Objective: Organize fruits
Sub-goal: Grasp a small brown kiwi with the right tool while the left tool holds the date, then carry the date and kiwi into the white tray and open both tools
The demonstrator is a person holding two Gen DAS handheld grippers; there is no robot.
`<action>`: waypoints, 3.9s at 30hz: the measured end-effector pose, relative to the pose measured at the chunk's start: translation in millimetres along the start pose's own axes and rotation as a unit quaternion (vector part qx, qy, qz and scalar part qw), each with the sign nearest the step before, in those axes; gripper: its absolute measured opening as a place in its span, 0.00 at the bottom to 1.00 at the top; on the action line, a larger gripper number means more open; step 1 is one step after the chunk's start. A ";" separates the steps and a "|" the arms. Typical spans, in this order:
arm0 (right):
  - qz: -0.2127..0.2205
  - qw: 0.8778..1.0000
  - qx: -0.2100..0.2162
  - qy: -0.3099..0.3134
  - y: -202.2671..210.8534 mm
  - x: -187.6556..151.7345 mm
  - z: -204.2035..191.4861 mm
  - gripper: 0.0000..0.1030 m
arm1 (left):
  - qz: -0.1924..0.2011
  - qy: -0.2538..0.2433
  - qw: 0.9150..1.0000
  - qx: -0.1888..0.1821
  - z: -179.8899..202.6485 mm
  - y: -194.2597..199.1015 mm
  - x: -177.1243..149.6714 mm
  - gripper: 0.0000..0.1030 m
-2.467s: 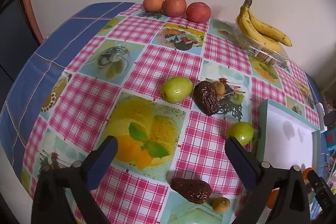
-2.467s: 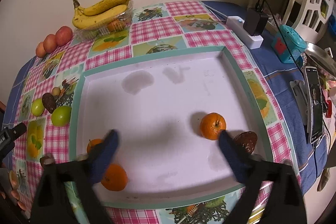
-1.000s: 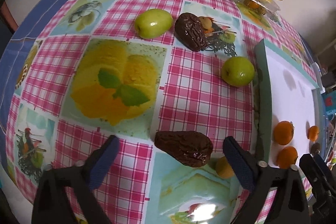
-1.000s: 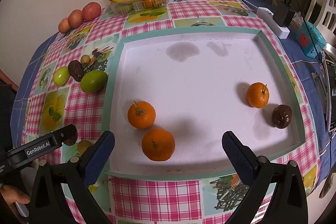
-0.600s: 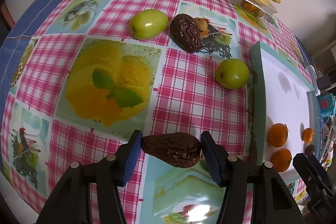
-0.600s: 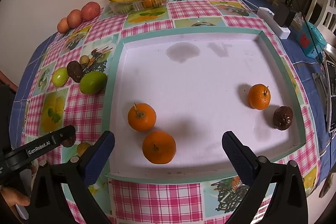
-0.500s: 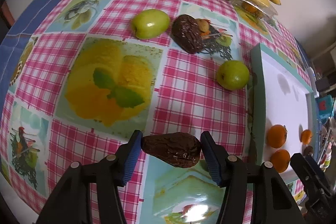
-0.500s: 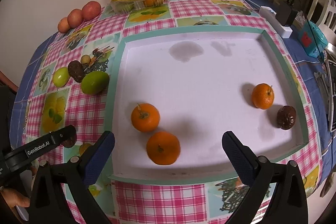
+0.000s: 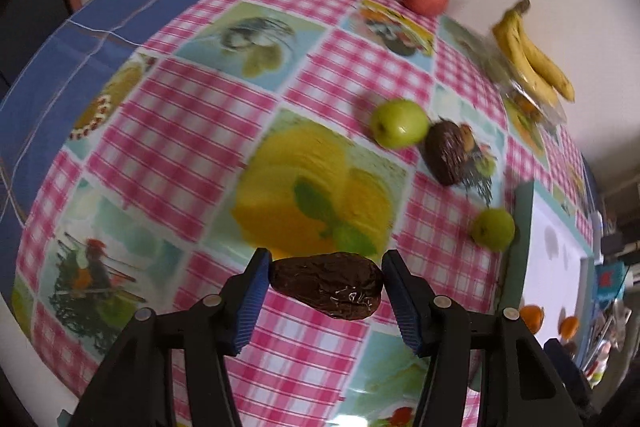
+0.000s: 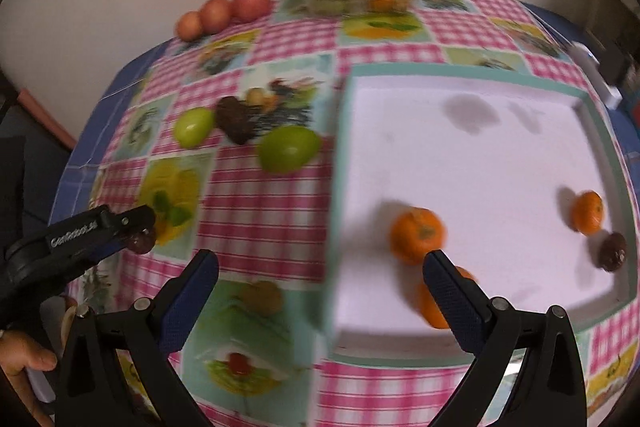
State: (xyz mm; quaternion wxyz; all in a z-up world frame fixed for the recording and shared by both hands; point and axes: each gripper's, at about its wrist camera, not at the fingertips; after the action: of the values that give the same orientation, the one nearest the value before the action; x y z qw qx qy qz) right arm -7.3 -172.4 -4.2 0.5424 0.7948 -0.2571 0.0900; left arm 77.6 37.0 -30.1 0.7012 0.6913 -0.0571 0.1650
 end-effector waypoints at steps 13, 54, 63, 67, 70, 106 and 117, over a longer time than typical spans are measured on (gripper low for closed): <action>-0.022 0.998 0.037 0.042 -15.3 -4.3 -29.7 0.48 | -0.005 0.037 0.999 -0.005 -25.1 -1.4 8.2 0.58; -0.003 0.999 0.018 0.030 7.2 1.3 1.4 0.27 | 0.005 0.028 0.999 -0.027 -1.2 9.3 7.3 0.58; 0.045 0.996 -0.060 -0.054 46.0 17.1 75.3 0.27 | 0.026 -0.011 0.998 -0.053 44.5 27.2 -1.4 0.58; 0.061 0.992 -0.081 -0.078 59.1 22.5 101.7 0.28 | 0.033 -0.042 0.996 -0.065 72.5 33.0 -7.4 0.58; 0.069 0.990 -0.091 -0.086 65.1 26.6 115.2 0.28 | 0.046 -0.075 0.993 -0.077 99.9 39.1 -13.2 0.58; 0.059 0.985 -0.123 -0.106 45.9 57.3 177.9 0.28 | 0.089 -0.205 0.972 -0.074 237.0 6.2 -29.1 0.58; 0.038 0.984 -0.121 -0.129 30.3 47.4 188.8 0.28 | 0.084 -0.213 0.971 -0.065 240.2 -0.7 -32.5 0.58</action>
State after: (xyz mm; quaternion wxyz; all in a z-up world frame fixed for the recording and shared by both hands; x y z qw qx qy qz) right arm -7.9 -367.2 -34.1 0.5926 0.7182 -0.3638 -0.0249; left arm 82.9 -205.3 -31.7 0.7000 0.6562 -0.2736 0.0684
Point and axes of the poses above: each gripper's, at about its wrist camera, not at the fingertips, and y roughly against the way its jaws point, z to its right, x to its top, and after that the axes turned 13 degrees about x, right-handed
